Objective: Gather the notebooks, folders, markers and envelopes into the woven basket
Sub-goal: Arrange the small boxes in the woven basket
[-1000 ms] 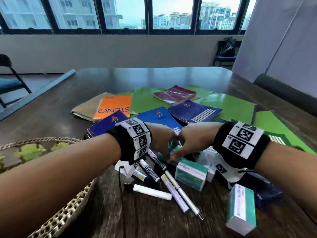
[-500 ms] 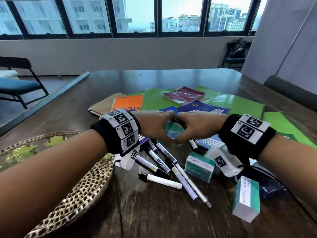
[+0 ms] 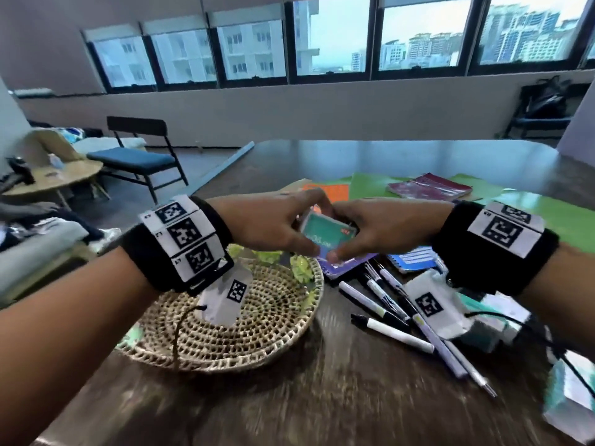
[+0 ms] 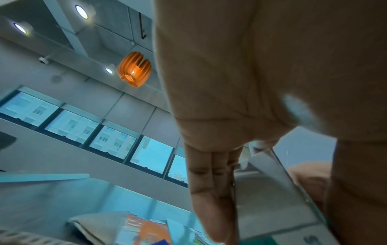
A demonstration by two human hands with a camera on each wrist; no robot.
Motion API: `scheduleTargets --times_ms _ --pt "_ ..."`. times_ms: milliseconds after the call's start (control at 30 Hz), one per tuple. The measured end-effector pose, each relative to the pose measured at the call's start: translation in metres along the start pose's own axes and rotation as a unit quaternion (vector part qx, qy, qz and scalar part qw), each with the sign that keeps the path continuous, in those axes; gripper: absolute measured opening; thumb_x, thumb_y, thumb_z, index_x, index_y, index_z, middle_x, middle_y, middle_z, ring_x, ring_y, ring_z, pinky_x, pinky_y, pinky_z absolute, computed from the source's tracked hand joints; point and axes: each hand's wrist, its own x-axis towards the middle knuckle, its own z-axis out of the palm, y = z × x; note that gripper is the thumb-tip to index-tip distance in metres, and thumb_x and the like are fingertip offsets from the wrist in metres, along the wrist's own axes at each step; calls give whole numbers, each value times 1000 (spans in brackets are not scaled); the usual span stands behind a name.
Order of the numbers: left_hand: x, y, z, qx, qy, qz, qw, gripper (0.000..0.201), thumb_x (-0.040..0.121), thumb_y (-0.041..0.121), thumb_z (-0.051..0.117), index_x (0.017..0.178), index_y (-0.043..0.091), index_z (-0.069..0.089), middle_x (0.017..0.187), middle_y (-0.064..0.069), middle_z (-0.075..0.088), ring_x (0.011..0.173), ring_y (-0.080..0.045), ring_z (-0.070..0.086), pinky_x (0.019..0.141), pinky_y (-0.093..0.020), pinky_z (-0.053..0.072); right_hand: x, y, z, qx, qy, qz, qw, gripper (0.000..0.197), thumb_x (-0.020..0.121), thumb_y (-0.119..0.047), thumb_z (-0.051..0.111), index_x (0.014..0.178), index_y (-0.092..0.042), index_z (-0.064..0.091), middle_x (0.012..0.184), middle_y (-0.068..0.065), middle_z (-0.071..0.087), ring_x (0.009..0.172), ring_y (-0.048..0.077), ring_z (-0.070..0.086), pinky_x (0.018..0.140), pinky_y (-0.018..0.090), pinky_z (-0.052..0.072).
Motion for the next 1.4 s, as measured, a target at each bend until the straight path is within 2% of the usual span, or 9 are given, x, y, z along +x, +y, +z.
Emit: scheduleTargets --times_ms 200,300,433,633,833,1100,1167,1267,1400 --pt "-61 -45 0 49 -14 -79 996 48 81 45 75 117 30 46 104 11 62 90 -9 62 80 -31 51 45 -53 29 -58 -23 -34 997 39 81 -33 81 108 -16 59 95 2 70 85 21 67 71 29 49" --pt "-79 -61 3 74 -28 -115 990 46 81 42 77 116 26 52 99 14 60 87 -7 58 71 -22 44 64 -78 43 -108 -36 -48 992 31 80 -36 81 90 -25 53 83 -4 62 74 16 59 60 25 42" --pt "-93 -77 7 96 -83 -145 981 46 77 47 79 111 28 54 98 13 63 86 -9 59 75 -27 45 85 -98 68 -153 -83 -56 983 41 80 -38 79 110 -16 61 95 2 69 82 22 65 68 30 50" --pt "-101 -96 28 121 -154 -142 970 53 82 44 76 128 28 54 114 8 64 98 -12 59 87 -27 47 112 -112 104 -174 -139 -25 975 41 79 -42 78 109 -15 69 93 4 75 80 23 72 74 34 60" --pt "-112 -115 37 128 -169 -172 962 60 78 56 74 129 29 56 110 10 67 97 -13 62 92 -34 51 120 -132 116 -228 -96 -46 968 36 83 -40 76 94 -9 61 76 -1 60 71 23 56 55 26 37" --pt "-130 -116 31 60 -159 -158 973 52 85 42 74 130 27 52 123 7 63 109 -14 59 99 -35 46 120 -146 124 -286 -131 -58 947 31 86 -41 75 77 -20 53 77 -5 54 82 22 56 68 28 38" --pt "-129 -117 30 71 -159 -160 972 50 84 39 76 127 28 53 118 9 63 106 -13 60 96 -34 48 117 -147 121 -283 -134 -69 947 27 88 -43 73 96 -19 64 82 -6 56 80 19 54 68 26 37" --pt "-132 -124 28 107 -162 -176 965 46 80 34 79 117 26 53 110 8 62 100 -13 59 92 -38 51 106 -145 117 -290 -139 -62 945 48 90 -51 67 119 -13 62 91 -3 61 80 17 57 56 24 36" --pt "-133 -132 25 157 -188 -198 949 42 80 32 76 112 27 50 109 5 60 98 -16 58 89 -41 52 90 -132 109 -294 -151 -41 943 58 93 -59 58 126 -11 62 110 5 69 101 26 64 89 37 54"
